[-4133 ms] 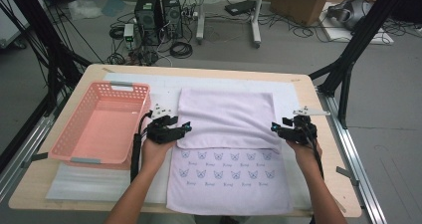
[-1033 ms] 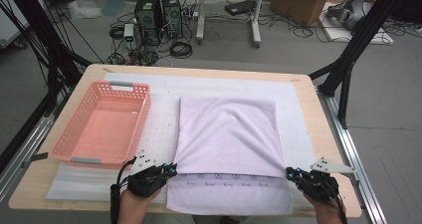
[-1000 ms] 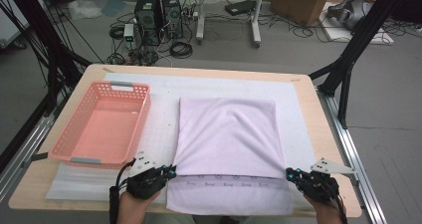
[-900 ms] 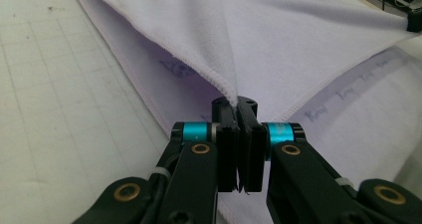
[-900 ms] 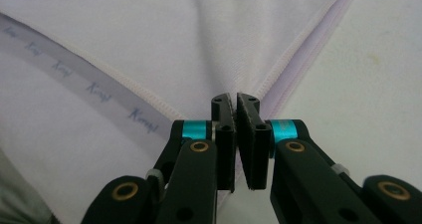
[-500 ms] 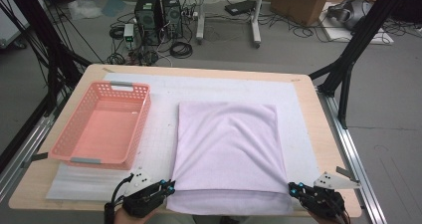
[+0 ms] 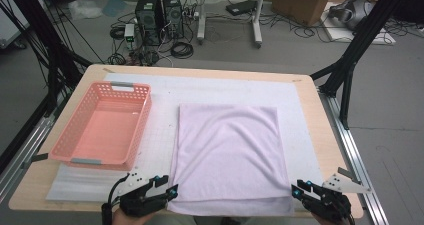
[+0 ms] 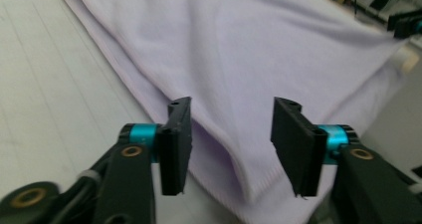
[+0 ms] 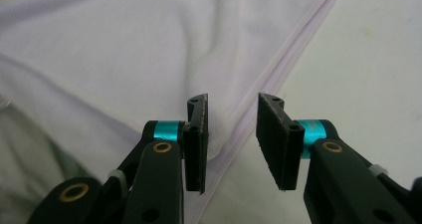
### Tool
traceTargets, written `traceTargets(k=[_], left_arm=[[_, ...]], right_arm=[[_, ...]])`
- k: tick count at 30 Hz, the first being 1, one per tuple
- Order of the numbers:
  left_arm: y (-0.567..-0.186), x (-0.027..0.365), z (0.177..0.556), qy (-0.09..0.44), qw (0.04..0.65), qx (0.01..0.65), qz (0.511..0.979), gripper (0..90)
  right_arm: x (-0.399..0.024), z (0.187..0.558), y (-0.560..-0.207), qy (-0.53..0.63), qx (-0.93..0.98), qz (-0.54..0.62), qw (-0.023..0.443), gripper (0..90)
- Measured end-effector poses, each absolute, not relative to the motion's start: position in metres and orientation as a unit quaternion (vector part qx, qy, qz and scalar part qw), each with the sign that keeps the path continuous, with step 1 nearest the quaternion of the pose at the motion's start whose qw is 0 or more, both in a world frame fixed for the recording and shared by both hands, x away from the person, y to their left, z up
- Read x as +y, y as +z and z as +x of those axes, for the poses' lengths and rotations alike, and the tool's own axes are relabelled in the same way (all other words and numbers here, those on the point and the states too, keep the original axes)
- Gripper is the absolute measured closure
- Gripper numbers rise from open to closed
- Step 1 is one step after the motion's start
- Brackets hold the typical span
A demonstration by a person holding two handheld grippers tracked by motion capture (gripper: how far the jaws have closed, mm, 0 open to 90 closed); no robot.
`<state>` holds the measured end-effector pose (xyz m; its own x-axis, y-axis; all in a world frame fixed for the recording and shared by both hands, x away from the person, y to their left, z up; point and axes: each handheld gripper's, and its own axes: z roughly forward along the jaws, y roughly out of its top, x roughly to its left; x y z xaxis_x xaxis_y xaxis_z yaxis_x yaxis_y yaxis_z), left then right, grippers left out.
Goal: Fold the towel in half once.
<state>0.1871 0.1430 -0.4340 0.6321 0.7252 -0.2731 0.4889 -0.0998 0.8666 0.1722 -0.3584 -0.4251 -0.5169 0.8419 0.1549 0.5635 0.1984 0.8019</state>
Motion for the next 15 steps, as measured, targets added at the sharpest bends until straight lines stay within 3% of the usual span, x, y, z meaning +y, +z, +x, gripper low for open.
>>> traceTargets(k=[7, 15], left_arm=[[-0.43, 0.139, 0.225, 0.12, 0.537, 0.41, 0.727, 48.1], [-0.443, 0.13, 0.271, 0.126, 0.5, 0.446, 0.731, 49.6]], right_arm=[[-0.357, 0.212, -0.427, 0.435, 0.738, 0.484, 0.177, 64.8], [-0.335, 0.259, -0.439, 0.408, 0.754, 0.486, 0.17, 65.2]])
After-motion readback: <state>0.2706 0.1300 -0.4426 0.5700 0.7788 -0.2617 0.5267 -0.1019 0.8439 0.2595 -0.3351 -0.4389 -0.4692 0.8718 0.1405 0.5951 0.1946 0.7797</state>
